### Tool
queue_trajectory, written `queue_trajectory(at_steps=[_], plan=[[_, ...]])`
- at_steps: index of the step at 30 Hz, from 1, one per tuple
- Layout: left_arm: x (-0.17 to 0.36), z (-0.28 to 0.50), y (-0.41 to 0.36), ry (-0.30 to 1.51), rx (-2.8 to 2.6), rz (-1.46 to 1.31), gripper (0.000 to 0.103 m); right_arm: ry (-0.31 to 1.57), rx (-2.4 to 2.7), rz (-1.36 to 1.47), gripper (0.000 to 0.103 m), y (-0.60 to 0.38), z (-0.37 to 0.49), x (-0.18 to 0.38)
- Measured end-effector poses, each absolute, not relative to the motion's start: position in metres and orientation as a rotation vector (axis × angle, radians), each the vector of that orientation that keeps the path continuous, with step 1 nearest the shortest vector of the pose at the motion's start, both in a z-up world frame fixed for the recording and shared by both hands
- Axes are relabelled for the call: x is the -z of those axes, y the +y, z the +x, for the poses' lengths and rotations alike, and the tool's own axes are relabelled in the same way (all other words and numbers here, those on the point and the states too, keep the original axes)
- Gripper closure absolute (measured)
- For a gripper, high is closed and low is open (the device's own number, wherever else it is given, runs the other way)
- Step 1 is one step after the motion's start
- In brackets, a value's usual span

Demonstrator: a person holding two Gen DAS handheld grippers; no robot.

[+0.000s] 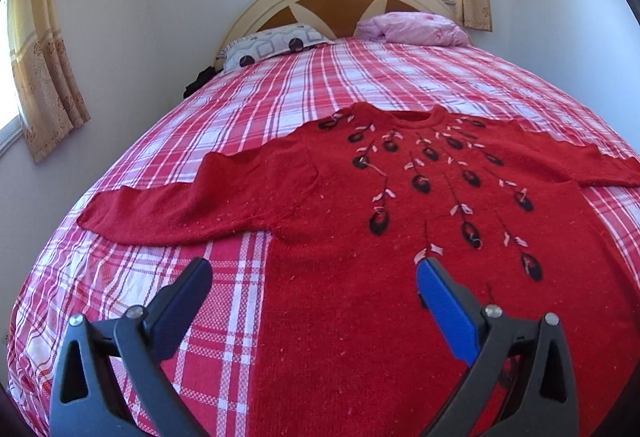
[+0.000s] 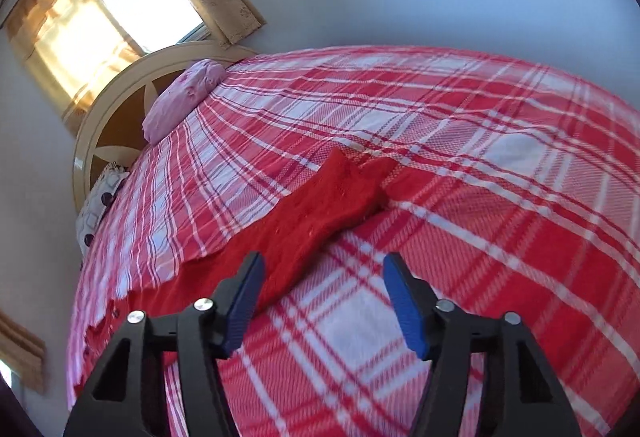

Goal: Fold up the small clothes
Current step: 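Grasp a sweater sleeve with the right gripper and fold it across the front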

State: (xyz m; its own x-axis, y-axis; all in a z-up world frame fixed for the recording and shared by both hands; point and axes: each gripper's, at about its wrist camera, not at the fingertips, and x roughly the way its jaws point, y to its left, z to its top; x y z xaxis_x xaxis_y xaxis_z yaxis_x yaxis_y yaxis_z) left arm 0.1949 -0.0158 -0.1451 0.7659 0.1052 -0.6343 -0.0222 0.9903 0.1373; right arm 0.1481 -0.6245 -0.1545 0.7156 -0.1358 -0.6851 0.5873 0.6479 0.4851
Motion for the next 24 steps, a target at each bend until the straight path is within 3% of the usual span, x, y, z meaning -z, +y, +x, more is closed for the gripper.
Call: queue_trajectory(at_steps=[6,11,15,24], plan=[[0.154,0.206,-0.011,0.720,-0.083,0.115,0.000,0.671,0.408,0.852,0.043,-0.641,0.177,0.169],[0.162,0.210,-0.008,0.743,-0.080,0.104,0.000,0.719,0.454,0.902,0.080,-0.655,0.193,0.188],[0.169,0.210,-0.007,0.758,-0.070,0.085,0.000,0.709,0.472,0.899,0.093,-0.657,0.196,0.188],[0.176,0.207,0.005,0.771,-0.019,0.001,0.000,0.651,0.348,0.667,0.096,-0.577,0.231,0.116]])
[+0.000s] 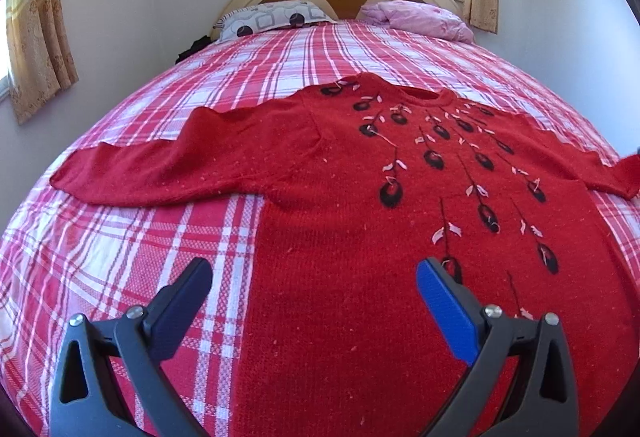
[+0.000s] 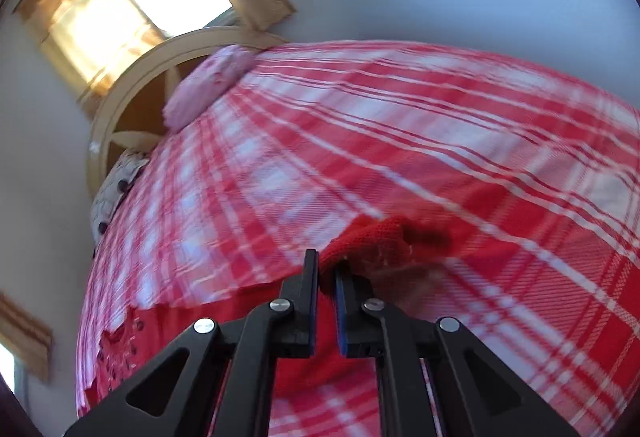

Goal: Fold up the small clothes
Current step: 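Grasp a sweater sleeve with the right gripper and fold it across the front, then grasp the other sleeve with the left gripper and fold it over the first sleeve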

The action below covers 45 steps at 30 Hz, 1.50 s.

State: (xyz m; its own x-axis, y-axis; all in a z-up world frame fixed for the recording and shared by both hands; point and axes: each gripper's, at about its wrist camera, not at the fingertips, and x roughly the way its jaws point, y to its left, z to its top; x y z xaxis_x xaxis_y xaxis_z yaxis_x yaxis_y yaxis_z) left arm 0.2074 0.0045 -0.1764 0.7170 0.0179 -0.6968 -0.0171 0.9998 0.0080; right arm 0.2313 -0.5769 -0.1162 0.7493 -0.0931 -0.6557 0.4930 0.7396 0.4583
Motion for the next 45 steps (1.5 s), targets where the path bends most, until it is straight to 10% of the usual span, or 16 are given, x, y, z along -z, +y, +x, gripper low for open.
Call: queue_trajectory(at_steps=[19,21,22,24,36,45], plan=[[0.187,0.206,0.039,0.800,0.032,-0.229,0.000,0.810,-0.352,0.351,0.095,-0.185,0.380,0.084],[0.189,0.207,0.043,0.811,0.044,-0.264,0.000,0.892,-0.398,0.271,0.085,-0.156,0.375,0.103],[0.190,0.206,0.044,0.813,0.053,-0.276,0.000,0.911,-0.426,0.247,0.061,-0.149,0.370,0.110],[0.190,0.206,0.044,0.816,0.086,-0.295,0.000,0.934,-0.465,0.243,0.036,-0.151,0.356,0.119],[0.169,0.234,0.010,0.911,0.161,-0.212,0.000,0.853,-0.276,0.142,0.035,-0.284,0.234,0.112],[0.146,0.294,-0.036,0.904,0.158,-0.102,0.035,0.782,-0.231,0.200,0.035,-0.318,0.170,0.132]])
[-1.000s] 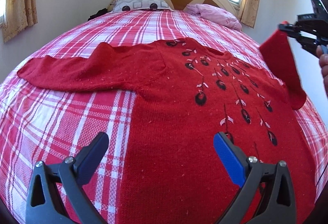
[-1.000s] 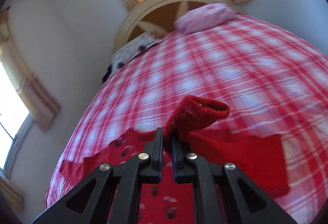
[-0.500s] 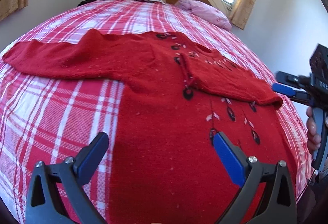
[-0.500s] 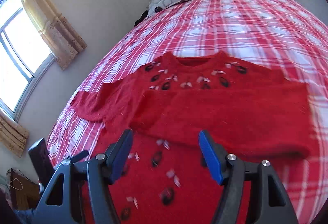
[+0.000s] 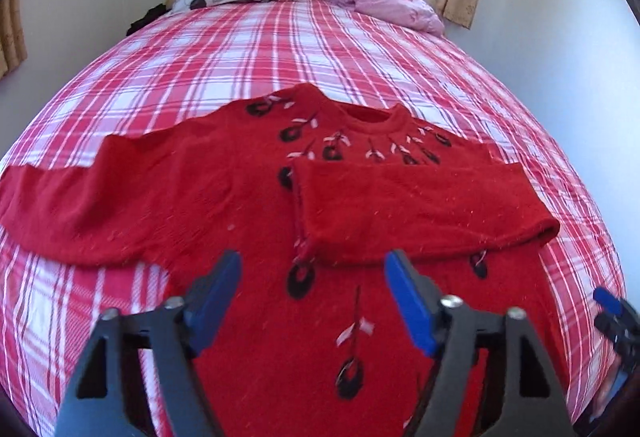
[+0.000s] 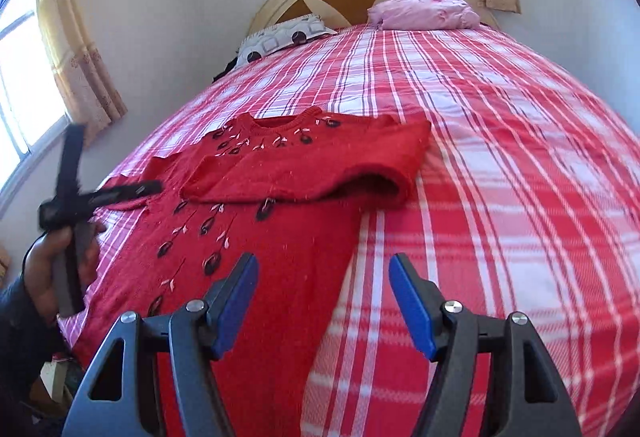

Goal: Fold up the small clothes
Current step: 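Grasp the other sleeve with the left gripper and fold it over the first sleeve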

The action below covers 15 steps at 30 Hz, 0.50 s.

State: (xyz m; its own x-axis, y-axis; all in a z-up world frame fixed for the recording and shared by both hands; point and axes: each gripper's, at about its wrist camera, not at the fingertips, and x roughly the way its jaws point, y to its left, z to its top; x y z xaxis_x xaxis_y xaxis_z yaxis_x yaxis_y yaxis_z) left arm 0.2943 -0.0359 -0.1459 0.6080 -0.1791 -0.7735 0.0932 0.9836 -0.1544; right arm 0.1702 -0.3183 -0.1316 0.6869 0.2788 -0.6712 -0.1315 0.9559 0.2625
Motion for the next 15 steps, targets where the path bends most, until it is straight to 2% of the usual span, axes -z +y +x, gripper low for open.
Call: queue_trajectory(at_steps=[3,6,11,14,15], plan=[[0.159,0.320,-0.044,0.953,0.146,-0.104,0.047,0.776,-0.227,0.231,0.035,-0.322,0.159,0.141],[0.168,0.338,-0.044,0.967,0.125,-0.125,0.051,0.777,-0.241,0.242,0.035,-0.319,0.155,0.144],[0.187,0.349,-0.053,1.040,0.134,-0.146,0.051,0.741,-0.239,0.227,0.035,-0.318,0.151,0.144],[0.189,0.345,-0.054,1.017,0.129,-0.124,0.051,0.747,-0.248,0.266,0.035,-0.322,0.152,0.148],[0.188,0.344,-0.054,1.017,0.126,-0.120,0.055,0.753,-0.245,0.270,0.035,-0.323,0.153,0.150]])
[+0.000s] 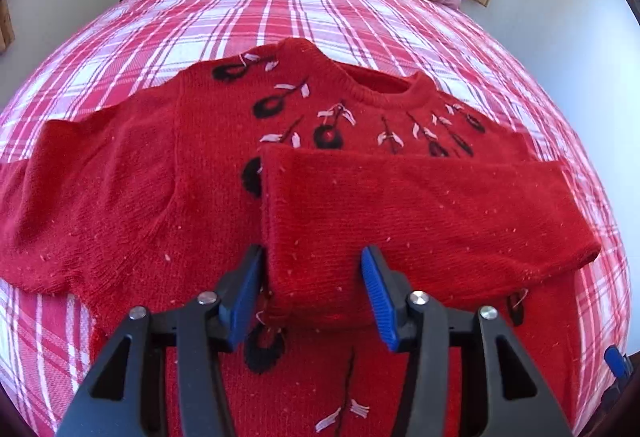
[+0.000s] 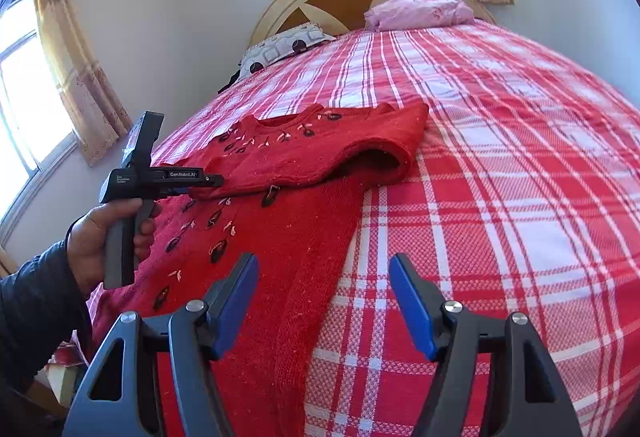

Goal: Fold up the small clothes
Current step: 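Grasp the other sleeve with the left gripper and fold it over the first sleeve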

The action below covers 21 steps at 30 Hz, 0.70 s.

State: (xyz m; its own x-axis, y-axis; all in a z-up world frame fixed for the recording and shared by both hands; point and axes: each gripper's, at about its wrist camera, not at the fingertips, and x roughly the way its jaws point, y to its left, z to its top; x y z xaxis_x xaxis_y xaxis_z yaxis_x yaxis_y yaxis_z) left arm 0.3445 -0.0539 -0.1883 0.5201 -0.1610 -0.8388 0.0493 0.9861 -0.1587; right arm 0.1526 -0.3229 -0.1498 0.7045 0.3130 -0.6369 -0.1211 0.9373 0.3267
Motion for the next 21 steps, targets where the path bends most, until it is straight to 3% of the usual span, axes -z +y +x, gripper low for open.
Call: queue_trajectory(at_steps=[3,16,21], plan=[[0.184,0.341,-0.051,0.987,0.102,-0.109,0.087,0.756,-0.239,0.277,0.035,-0.324,0.153,0.153],[0.112,0.335,-0.001,0.800,0.116,-0.140,0.091,0.751,-0.229,0.293,0.035,-0.322,0.149,0.159],[0.115,0.337,0.041,0.804,0.059,-0.149,0.091,0.760,-0.245,0.286,0.035,-0.316,0.149,0.161]])
